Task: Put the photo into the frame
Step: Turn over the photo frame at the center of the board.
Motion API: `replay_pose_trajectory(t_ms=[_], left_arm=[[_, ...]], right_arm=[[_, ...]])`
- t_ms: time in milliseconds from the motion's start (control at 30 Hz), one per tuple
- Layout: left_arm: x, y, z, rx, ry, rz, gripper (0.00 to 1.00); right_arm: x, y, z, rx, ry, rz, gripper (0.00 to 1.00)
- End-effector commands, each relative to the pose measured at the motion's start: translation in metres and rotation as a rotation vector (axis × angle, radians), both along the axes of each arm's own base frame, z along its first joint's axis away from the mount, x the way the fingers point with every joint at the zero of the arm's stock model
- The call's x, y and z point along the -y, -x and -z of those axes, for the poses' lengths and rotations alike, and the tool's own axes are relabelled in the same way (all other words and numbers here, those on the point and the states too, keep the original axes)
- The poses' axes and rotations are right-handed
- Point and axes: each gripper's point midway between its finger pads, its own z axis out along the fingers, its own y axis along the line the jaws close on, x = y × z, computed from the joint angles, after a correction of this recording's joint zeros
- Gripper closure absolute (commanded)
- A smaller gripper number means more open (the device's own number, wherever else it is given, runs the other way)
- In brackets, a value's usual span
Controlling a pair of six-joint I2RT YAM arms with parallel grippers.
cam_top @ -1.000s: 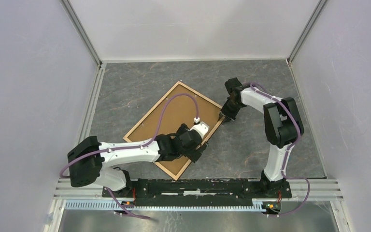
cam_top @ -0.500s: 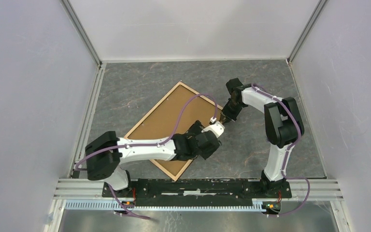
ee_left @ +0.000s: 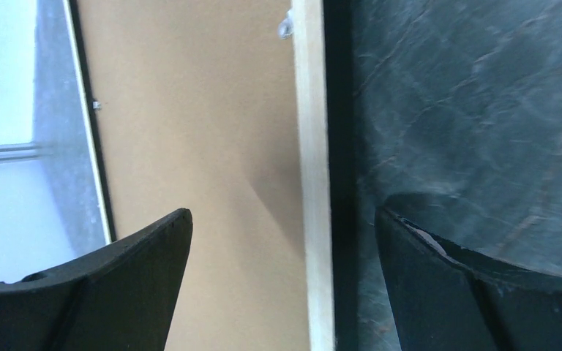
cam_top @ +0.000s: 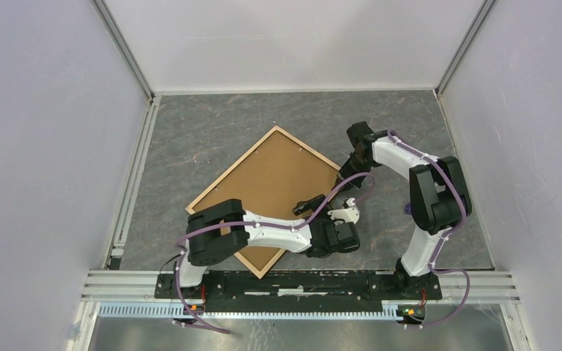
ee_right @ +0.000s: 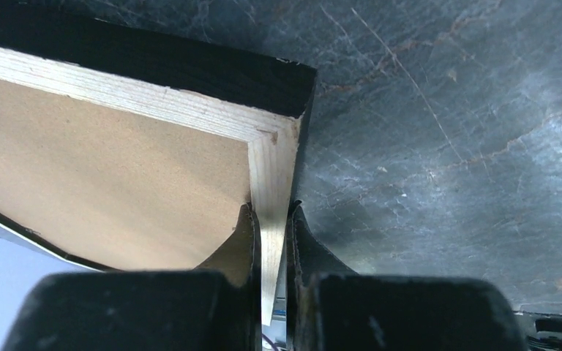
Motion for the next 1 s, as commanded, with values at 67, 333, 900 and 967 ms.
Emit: replay_pose_trajectory(t_ms=[67,333,900,967], left_arm=[[-0.011,-0.020,-0.023,0.194,-0.175,-0.017,0.01],[-0.023,-0.026,-0.026,0.290,-0.274,-0.042,0.04],[-0.027,-0.021,-0.094,0.357,-0.243,-0.033,0.69],[-0.029,-0.020,-0.100,0.351,-0.249,-0.039,0.72]], right_arm=[[-0.016,0.004,-0.035,0.052,-0.129,0.074,1.00],[-0.011,0.008,-0.035,0.029,-0.108,0.107,1.00],[0.005,-0.018,-0.074,0.267,-0.108,0.071,0.68],[0.020,-0.037,-0.098,0.397,-0.040,0.042,0.51]])
